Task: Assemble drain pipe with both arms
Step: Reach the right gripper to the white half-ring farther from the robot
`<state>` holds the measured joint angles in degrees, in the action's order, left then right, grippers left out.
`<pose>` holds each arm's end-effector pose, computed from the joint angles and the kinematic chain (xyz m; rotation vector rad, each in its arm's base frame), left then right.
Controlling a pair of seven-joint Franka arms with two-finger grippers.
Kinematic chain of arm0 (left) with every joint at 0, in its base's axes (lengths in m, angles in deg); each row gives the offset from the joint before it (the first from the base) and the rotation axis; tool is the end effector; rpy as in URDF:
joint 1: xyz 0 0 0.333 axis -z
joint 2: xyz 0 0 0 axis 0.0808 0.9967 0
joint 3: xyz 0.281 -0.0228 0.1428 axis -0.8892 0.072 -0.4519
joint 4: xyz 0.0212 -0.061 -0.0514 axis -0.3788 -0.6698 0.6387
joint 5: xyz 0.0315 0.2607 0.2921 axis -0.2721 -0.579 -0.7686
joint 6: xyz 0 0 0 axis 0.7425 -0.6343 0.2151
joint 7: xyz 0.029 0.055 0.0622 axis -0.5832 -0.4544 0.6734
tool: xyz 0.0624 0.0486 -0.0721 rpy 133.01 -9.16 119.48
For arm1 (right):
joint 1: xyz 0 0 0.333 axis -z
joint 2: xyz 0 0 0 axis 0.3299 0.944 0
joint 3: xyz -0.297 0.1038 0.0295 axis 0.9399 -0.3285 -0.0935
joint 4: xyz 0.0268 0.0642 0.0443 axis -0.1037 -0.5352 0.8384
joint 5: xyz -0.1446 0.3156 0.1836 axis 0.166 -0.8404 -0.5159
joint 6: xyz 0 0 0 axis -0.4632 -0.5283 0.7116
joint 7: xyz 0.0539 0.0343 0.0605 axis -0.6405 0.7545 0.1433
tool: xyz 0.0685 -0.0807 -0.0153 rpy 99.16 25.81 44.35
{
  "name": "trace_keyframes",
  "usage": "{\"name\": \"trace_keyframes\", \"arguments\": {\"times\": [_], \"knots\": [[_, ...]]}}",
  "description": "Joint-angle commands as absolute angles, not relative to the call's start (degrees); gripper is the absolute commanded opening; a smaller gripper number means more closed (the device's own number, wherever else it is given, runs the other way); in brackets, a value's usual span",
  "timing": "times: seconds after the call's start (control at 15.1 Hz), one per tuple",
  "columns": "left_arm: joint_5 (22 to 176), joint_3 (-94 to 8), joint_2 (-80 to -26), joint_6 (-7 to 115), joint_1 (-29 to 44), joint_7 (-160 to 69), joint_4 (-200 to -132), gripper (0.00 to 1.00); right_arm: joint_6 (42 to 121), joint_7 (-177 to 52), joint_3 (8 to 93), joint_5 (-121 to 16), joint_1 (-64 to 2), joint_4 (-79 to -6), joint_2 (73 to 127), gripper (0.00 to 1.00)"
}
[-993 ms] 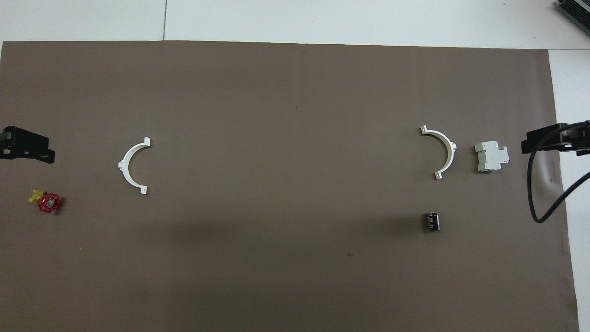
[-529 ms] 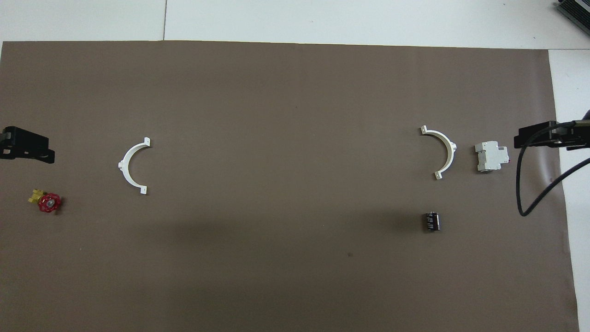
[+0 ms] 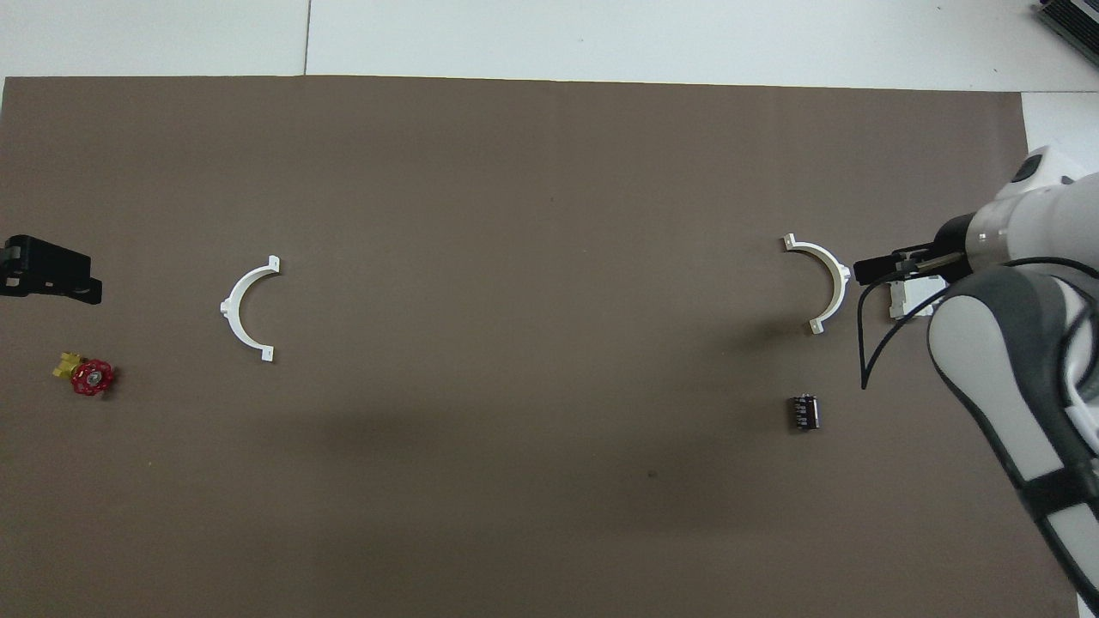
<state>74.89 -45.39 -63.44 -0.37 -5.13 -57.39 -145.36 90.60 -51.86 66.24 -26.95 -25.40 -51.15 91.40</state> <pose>0.5422 -0.0009 0.6306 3.1191 0.0913 -0.1131 0.5941 -0.0232 0.4270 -3.0833 -0.3503 -0.2016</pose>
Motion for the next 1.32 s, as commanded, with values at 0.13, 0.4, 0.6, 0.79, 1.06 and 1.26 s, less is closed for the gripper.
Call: {"name": "trace_keyframes", "arguments": {"times": [0.13, 0.4, 0.6, 0.79, 1.06, 1.26], "knots": [[75.1, -45.3, -63.9, -1.4, -5.6, -57.7, -145.4, 1.00, 101.5, -39.6, 66.1, -32.1, -23.8, -52.0, 101.1, 1.00], [75.1, -45.3, -63.9, -1.3, -5.6, -57.7, -145.3, 1.00, 105.7, -32.4, 66.0, -36.0, -22.5, -52.2, 104.9, 1.00], [75.1, -45.3, -63.9, -1.3, -5.6, -57.7, -145.4, 1.00, 105.9, -27.7, 66.1, -37.4, -22.1, -52.3, 106.0, 0.81], [75.1, -45.3, -63.9, -1.3, -5.6, -57.7, -145.4, 1.00, 106.2, -26.9, 66.1, -37.3, -22.2, -52.3, 106.3, 0.00], [75.1, -45.3, -63.9, -1.3, -5.6, -57.7, -145.4, 1.00, 105.1, -29.5, 66.1, -37.3, -22.5, -50.4, 106.4, 0.00], [75.1, -45.3, -63.9, -1.3, -5.6, -57.7, -145.3, 1.00, 101.1, -34.4, 66.1, -36.5, -23.2, -47.6, 105.6, 0.00]]}}
